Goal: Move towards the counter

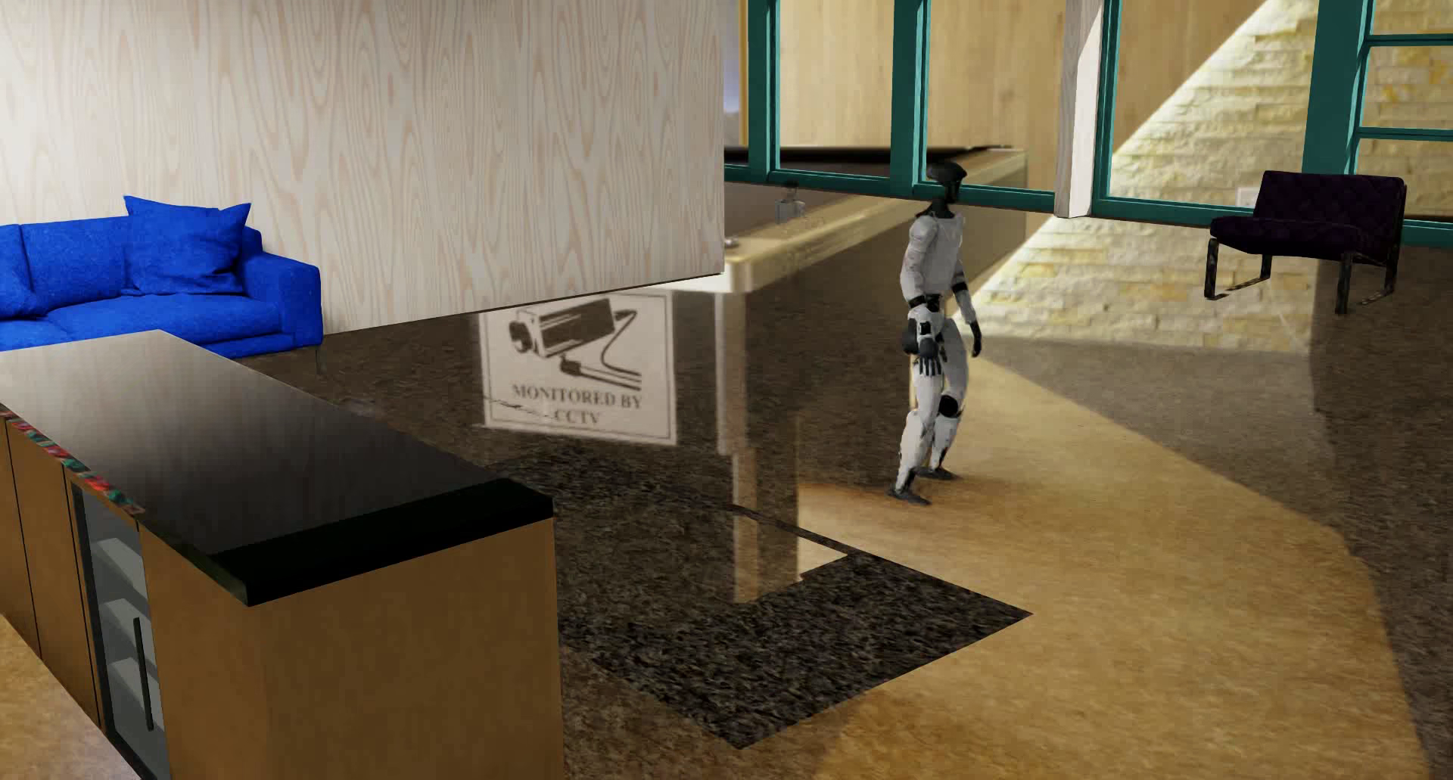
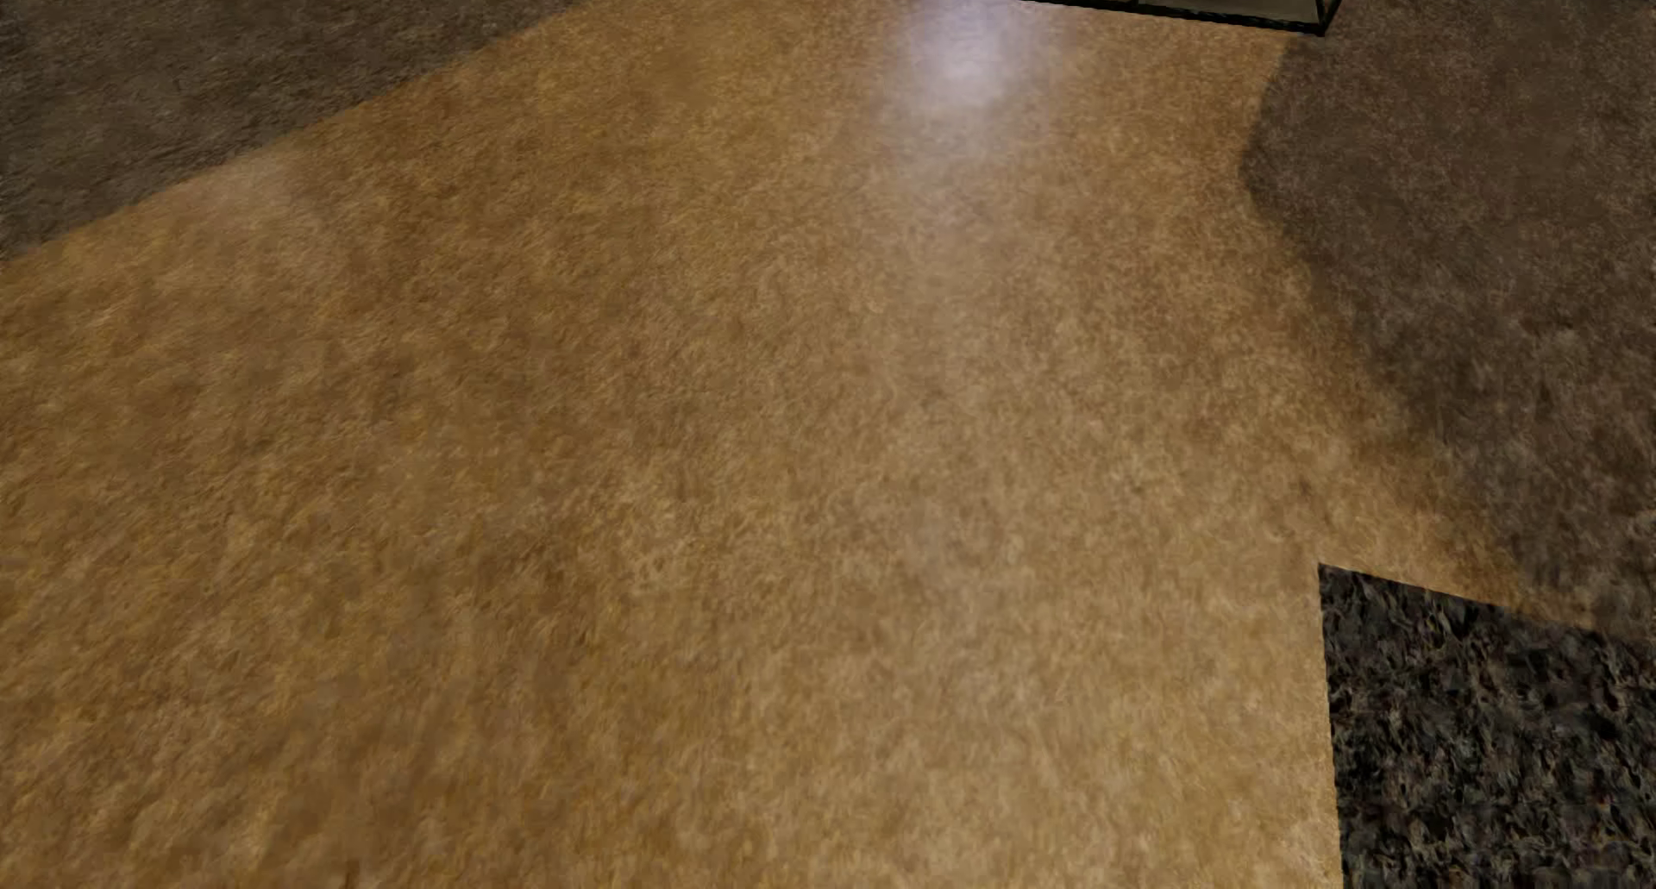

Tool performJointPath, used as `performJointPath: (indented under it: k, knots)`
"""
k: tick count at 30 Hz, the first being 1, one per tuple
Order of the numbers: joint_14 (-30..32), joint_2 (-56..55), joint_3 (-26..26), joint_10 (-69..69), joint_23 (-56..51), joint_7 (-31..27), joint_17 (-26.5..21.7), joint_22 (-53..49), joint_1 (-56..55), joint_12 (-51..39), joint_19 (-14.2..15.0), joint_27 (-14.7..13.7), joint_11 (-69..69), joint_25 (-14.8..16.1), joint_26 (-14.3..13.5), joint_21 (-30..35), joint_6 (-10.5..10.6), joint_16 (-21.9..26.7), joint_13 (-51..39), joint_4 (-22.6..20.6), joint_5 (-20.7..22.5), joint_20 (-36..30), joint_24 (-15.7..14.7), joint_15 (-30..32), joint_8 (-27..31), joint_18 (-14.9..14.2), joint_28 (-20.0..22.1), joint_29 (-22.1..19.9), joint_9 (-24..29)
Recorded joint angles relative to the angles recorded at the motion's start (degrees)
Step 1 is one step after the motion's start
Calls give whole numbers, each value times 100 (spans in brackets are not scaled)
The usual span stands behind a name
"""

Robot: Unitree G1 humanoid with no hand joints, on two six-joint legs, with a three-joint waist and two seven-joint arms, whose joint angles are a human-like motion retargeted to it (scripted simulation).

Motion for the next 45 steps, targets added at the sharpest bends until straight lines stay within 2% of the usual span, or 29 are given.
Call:
performJointPath:
  k: [5,8,9,11,12,13,14,16,17,18,20,22,23,24,25,26,27,29,31,33,34,37,38,39,41,42,43,44,45]
  knots:
    - [-78,-106,22,300,-115,195,-92,-34,-32,90,55,-77,237,40,-49,188,-17,35,-36,86,15,80,-118,22,189,40,200,-34,40]
    - [-89,-345,16,422,-264,580,-85,-111,-36,193,173,-159,420,84,-40,259,-21,133,-117,260,120,165,-149,144,536,33,221,-64,72]
    - [-73,-496,14,417,-332,783,-58,-112,-20,241,299,-195,507,111,-8,261,-12,172,-164,362,193,205,-154,222,707,22,210,-72,85]
    - [-120,-839,68,447,-455,1293,-83,-58,43,351,1194,-259,777,91,24,252,25,243,-229,592,330,226,-183,-18,993,-31,151,-79,97]
    - [-186,-1032,162,477,-510,1638,-114,-17,138,423,1210,-321,977,55,34,250,42,283,-249,722,503,195,-186,-217,939,-80,95,-45,97]
    - [-236,-1251,268,473,-543,2004,-139,9,277,508,1216,-380,1285,7,58,263,53,336,-266,843,317,199,-216,-321,584,-137,56,-13,96]
    - [-248,-1326,340,403,-520,2361,-129,15,455,567,1312,-401,1658,-33,138,244,40,356,-295,913,-574,219,-253,-357,-419,-197,30,-8,87]
    - [-147,-786,367,228,-440,2980,-98,59,804,707,-95,-436,1583,-102,282,151,-58,456,-282,948,-1916,381,-366,-361,-2912,-357,21,-169,33]
    - [-96,-374,356,203,-389,3233,-50,93,970,771,-498,-429,1154,-95,359,66,-119,502,-240,993,-2158,540,-453,9,-3988,-468,75,-317,3]
    - [-11,-238,289,172,-318,3401,13,125,1133,823,-440,-437,939,-66,395,-12,-152,576,-194,1074,-2069,654,-495,199,-4158,-590,95,-417,-9]
    - [306,-231,157,429,-18,3644,89,210,1428,920,-502,-377,935,-7,427,-141,-191,727,-147,1457,-1667,935,-562,-66,-3765,-913,169,-511,-14]
    - [1050,-179,71,916,423,3737,83,213,1597,1083,-587,-185,750,-98,445,-115,-211,786,-258,1999,-1089,1238,-588,-211,-3358,-988,296,-389,-20]
    - [1568,-105,45,1284,577,3689,58,170,1580,1127,-662,-98,569,-187,445,-11,-211,821,-297,2333,-746,1297,-564,-258,-3154,-691,293,-222,-19]
    - [1830,-30,22,1690,660,3682,9,110,1522,1136,-744,-42,399,-254,365,89,-193,841,-322,2685,-424,1275,-503,-292,-2943,159,244,-24,-12]
    - [1618,10,56,2171,682,3202,-51,36,1225,1110,-828,-5,307,-302,308,165,-167,837,-342,2803,-133,1285,-452,-338,-2667,758,211,128,14]
    - [1163,27,144,2757,671,2116,-97,-103,620,1082,-896,24,267,-307,289,183,-156,802,-373,2500,98,1342,-386,-392,-2337,739,248,168,56]
    - [900,41,208,3311,634,1135,-147,-287,10,1049,-946,16,242,-281,260,152,-154,703,-395,2027,274,1494,-375,-444,-2032,506,345,131,93]
    - [677,81,266,4048,459,83,-219,-558,-984,965,-994,11,199,-197,48,159,-148,470,-363,1132,516,1851,-315,-543,-1531,129,519,-62,139]
    - [563,158,328,4164,376,-77,-322,-1012,-1734,981,-1001,26,129,-114,-226,217,-138,297,-413,608,717,2012,-104,-634,-998,248,614,-105,155]
    - [505,287,440,3719,371,16,-409,-1538,-2327,1164,-971,26,83,-114,-476,383,-133,230,-502,186,913,2143,199,-773,-398,525,636,-55,156]
    - [536,361,499,3319,301,-43,-420,-1805,-2585,1328,-947,-13,90,-158,-623,470,-138,237,-483,-111,997,2235,306,-877,-81,537,621,-29,154]
    - [810,662,584,1062,208,-685,-434,-2303,-2841,1859,-850,-116,66,-149,-830,783,-181,228,-475,-1059,1181,2443,544,-1189,749,117,511,-35,127]
    - [1052,808,582,212,188,-944,-430,-2270,-2711,1982,-763,-173,37,-119,-826,892,-196,224,-402,-1272,1196,2463,560,-1243,960,-209,435,-58,108]
    - [1723,930,573,82,184,-1056,-447,-2074,-2608,2034,-666,-193,84,-89,-760,1001,-212,177,-312,-1372,1155,2451,547,-1235,1179,636,368,-50,94]
    - [1105,716,531,666,186,-704,-471,-1093,-2488,1891,-435,-105,1207,23,-374,1077,-299,-33,-129,-1205,1017,2461,426,-799,1509,736,267,-72,137]
    - [737,478,502,980,212,-551,-404,-390,-2350,1604,-25,-4,2013,73,85,1032,-340,-141,-15,-1056,1006,2442,321,-119,1596,692,105,-73,169]
    - [432,120,468,1128,246,-330,-389,367,-2132,1281,930,43,2921,45,489,1097,-359,-184,47,-880,1046,2181,399,658,1837,685,-355,-18,188]
    - [186,-308,445,1141,285,-54,-487,942,-1831,1001,1198,35,3860,-75,516,1324,-377,-149,29,-701,1162,1562,780,1263,2051,695,-1128,231,194]
    - [-52,-731,420,1157,260,232,-634,1181,-1500,803,1213,-56,4682,-233,341,1584,-400,-41,-17,-540,1191,954,1220,1520,2130,687,-1753,581,200]
